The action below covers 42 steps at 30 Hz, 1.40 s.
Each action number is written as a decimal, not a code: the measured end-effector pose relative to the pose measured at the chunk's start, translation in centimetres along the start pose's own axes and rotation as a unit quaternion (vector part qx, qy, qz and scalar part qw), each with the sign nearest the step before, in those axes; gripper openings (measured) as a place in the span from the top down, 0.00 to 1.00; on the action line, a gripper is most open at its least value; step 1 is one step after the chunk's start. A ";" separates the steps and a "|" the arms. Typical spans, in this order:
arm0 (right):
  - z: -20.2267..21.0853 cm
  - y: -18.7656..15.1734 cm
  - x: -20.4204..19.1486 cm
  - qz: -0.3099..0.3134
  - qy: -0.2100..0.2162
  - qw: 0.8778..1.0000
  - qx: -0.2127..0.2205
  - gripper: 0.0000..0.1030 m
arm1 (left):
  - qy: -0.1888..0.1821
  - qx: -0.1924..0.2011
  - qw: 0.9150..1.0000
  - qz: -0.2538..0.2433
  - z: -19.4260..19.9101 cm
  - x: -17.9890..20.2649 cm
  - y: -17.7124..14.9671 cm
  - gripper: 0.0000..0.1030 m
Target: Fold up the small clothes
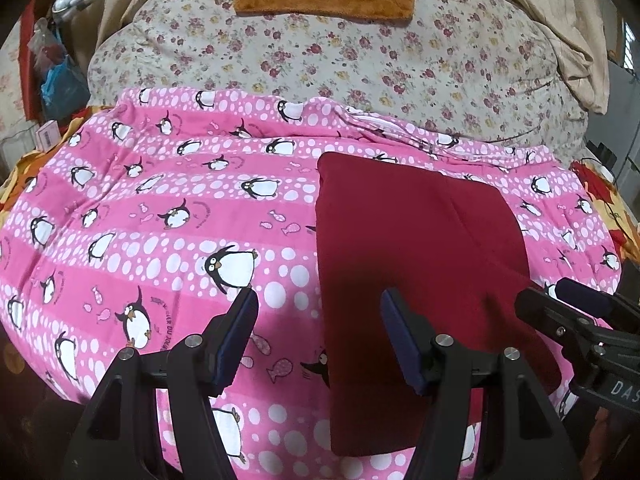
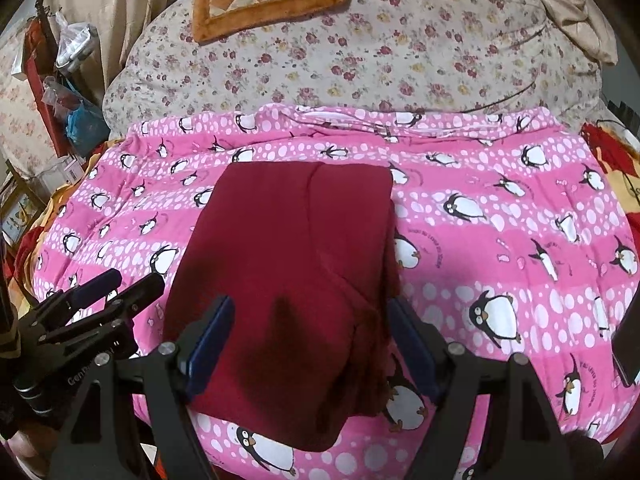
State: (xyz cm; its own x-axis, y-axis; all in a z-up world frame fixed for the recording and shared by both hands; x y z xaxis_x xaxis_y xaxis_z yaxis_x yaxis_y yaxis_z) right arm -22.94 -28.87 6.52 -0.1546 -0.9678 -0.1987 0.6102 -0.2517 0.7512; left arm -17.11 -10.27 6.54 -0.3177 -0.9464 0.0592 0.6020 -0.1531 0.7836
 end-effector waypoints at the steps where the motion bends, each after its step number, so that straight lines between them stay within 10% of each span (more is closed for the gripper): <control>1: 0.0 0.0 0.0 -0.001 0.000 1.000 -0.001 0.20 | 0.000 0.000 1.000 0.000 0.0 0.1 0.0 0.57; 42: -1.3 -0.5 -0.5 0.001 -0.003 1.000 -0.019 0.20 | -0.001 -0.006 1.000 -0.013 -0.5 0.5 -0.1 0.57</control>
State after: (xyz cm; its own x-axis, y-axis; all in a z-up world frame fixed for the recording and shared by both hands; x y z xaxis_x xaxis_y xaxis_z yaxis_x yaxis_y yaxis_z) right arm -22.18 -28.26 5.42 -0.1571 -0.9685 -0.1932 0.6400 -0.2489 0.7270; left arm -16.96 -10.83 6.14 -0.3343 -0.9416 0.0406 0.6019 -0.1801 0.7780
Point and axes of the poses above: each gripper's, at about its wrist camera, not at the fingertips, and z roughly against the way its jaws point, x to its right, y to its top, the point moved 4 cm from there along -z, roughly the way its jaws point, and after that the axes turned 9 degrees about x, right-handed, at the moved point
